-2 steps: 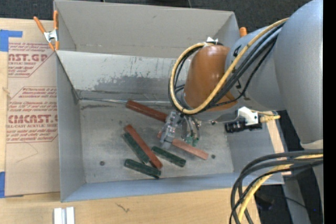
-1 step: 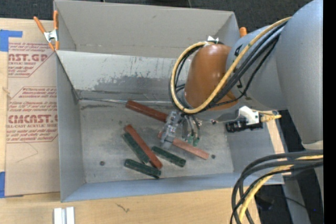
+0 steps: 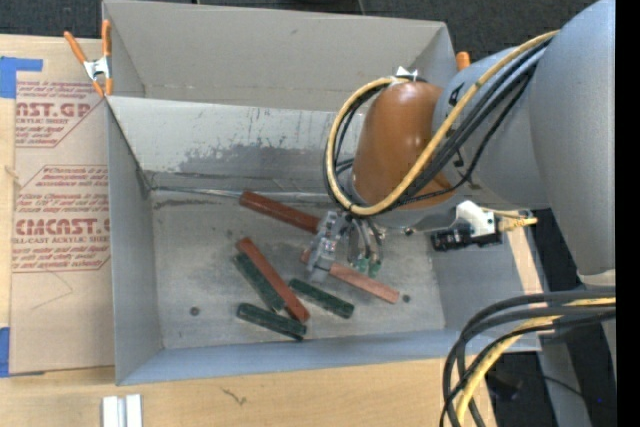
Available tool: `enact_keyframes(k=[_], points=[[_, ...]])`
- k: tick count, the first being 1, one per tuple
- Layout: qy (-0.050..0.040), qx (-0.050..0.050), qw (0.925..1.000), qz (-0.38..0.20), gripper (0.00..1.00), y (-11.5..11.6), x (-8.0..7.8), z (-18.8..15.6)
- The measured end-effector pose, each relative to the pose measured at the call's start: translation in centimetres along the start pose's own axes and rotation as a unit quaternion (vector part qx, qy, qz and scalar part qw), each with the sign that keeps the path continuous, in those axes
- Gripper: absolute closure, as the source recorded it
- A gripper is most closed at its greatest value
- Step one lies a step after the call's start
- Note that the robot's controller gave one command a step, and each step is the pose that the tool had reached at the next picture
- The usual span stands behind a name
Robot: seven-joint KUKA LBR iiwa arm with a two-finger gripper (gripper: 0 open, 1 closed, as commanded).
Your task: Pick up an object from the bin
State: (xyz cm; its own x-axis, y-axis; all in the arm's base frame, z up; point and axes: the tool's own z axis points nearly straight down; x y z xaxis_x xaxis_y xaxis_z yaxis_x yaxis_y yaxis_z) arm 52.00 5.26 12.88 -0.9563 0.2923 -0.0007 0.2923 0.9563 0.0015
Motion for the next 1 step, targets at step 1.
enact_keyframes(k=[1], points=[[0.0008,0.0,1.0,0.0,1.0,0.0,0.04,-0.49]])
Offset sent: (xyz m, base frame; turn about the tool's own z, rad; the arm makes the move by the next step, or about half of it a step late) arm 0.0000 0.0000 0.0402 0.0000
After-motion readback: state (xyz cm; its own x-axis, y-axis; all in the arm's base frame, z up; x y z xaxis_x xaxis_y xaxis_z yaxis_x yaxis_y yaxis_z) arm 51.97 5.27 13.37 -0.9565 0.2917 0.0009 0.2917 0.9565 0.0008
